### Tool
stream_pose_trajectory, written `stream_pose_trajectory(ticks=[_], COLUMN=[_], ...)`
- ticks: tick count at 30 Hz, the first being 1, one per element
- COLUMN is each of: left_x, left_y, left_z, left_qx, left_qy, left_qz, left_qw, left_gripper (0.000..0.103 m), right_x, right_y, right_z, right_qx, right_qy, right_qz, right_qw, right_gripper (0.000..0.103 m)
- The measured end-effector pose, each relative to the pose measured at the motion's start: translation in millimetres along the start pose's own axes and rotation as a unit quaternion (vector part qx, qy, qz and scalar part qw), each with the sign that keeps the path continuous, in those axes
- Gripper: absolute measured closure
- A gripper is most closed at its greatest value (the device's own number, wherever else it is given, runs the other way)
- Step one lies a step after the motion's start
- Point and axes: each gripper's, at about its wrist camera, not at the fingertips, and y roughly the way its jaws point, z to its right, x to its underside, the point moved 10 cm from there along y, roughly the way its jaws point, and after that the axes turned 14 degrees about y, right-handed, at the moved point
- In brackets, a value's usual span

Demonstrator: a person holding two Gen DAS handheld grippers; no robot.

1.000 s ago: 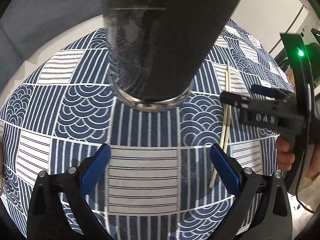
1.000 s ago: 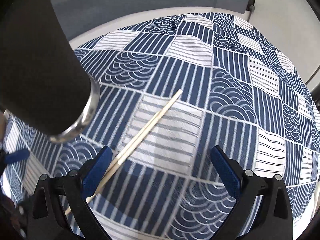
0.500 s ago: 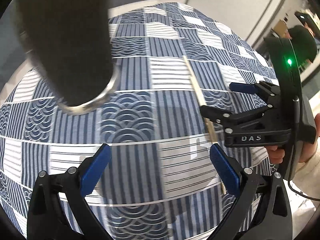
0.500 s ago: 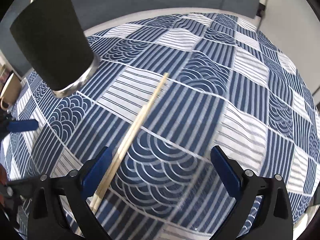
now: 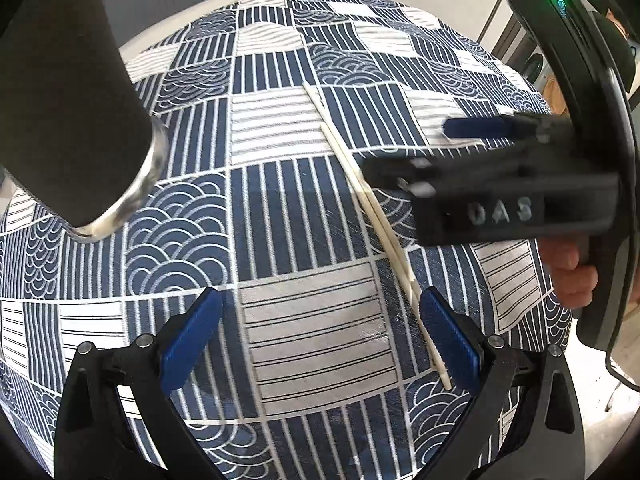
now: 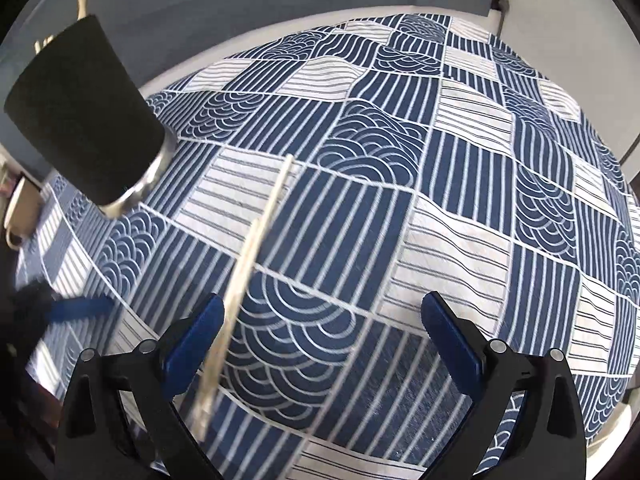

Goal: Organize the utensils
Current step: 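Close the right tool on a loose skewer while the left tool approaches another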

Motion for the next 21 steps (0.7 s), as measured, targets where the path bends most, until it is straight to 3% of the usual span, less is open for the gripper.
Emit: stream_pose_trajectory(ticks=[3, 8, 14, 17, 21], left_x=[-0.7, 2.2, 6.3, 8.6, 14.7], left_y=[1.2, 1.8, 0.4, -0.5, -1.0], left_z=[3.2, 6.2, 2.8, 0.6, 1.9], left_qx=[-0.006, -0.022, -0.032, -0.039, -0.052], left_qy=[0.003, 0.017, 0.009, 0.003, 0.019], left_qz=[-0.003, -0.008, -0.017, -0.015, -0.024], left_qw=[1.0000, 0.9996, 0.9993, 0.9991, 0.9982], left_gripper=[0.006, 0.006, 0.006, 0.006, 0.006], right_x=[-1.8, -3.9, -1.8, 0.1, -1.9], right_y=[8.5, 7.8, 12.0, 14.0, 14.9], right_z=[-1.9, 6.5, 7.8, 3.1, 10.1], right_qx=[0.029, 0.036, 0.059, 0.093, 0.091], right_qy=[-0.009, -0.005, 0.016, -0.007, 0.004], right_qz=[-0.010, -0.016, -0.061, -0.073, -0.102], right_qw=[0.999, 0.999, 0.996, 0.993, 0.991], right_gripper=[0.008, 0.008, 0.007, 0.008, 0.008])
